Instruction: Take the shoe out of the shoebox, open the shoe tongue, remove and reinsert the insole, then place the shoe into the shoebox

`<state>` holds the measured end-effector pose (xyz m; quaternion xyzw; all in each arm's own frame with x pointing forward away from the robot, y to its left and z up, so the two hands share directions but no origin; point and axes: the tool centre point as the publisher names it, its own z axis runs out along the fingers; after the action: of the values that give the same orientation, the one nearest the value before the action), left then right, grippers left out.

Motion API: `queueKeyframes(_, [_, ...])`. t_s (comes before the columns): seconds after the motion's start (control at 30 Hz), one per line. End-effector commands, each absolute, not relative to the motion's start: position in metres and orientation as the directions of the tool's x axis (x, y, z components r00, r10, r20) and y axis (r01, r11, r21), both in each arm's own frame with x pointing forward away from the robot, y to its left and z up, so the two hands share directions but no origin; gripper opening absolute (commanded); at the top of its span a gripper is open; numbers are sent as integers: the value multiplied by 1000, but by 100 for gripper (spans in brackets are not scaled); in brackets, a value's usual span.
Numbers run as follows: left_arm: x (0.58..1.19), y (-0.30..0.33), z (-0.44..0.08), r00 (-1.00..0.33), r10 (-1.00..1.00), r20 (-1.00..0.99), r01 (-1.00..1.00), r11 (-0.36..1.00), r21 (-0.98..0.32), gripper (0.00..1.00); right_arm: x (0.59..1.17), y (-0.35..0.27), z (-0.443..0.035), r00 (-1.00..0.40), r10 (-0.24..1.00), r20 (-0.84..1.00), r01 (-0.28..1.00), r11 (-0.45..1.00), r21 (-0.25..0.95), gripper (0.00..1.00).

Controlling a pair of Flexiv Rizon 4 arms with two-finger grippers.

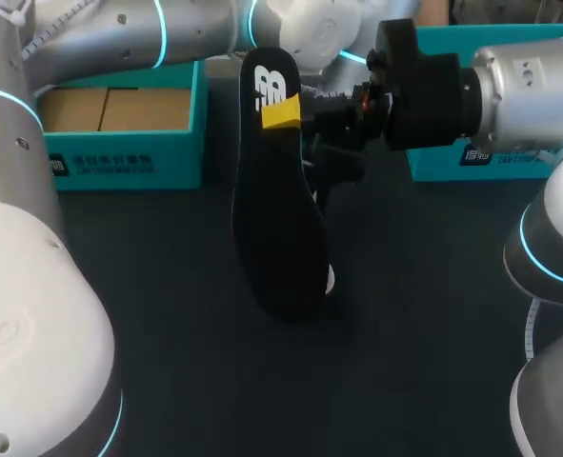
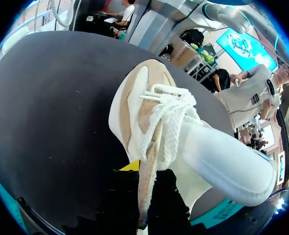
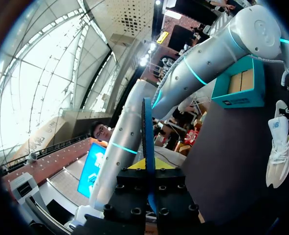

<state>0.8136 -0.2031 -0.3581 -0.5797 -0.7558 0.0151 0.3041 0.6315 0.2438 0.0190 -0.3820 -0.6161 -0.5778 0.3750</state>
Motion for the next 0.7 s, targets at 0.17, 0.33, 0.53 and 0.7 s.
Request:
queueKeyframes(0.17, [802, -208, -372, -207, 878, 432, 862, 373, -344, 0, 632, 248, 19, -426, 40, 904, 905, 39, 425, 0])
queueKeyframes(0.33, [793, -207, -367, -114, 894, 432, 912, 267, -312, 0, 632, 248, 19, -426, 40, 904, 905, 39, 425, 0])
queueKeyframes(0.53, [790, -206, -354, 15, 877, 480, 965, 112, -236, 0, 632, 248, 19, -426, 40, 904, 905, 39, 425, 0])
queueKeyframes(0.7, [793, -205, -336, 58, 858, 510, 979, 50, -196, 0, 632, 248, 19, -426, 40, 904, 905, 39, 425, 0])
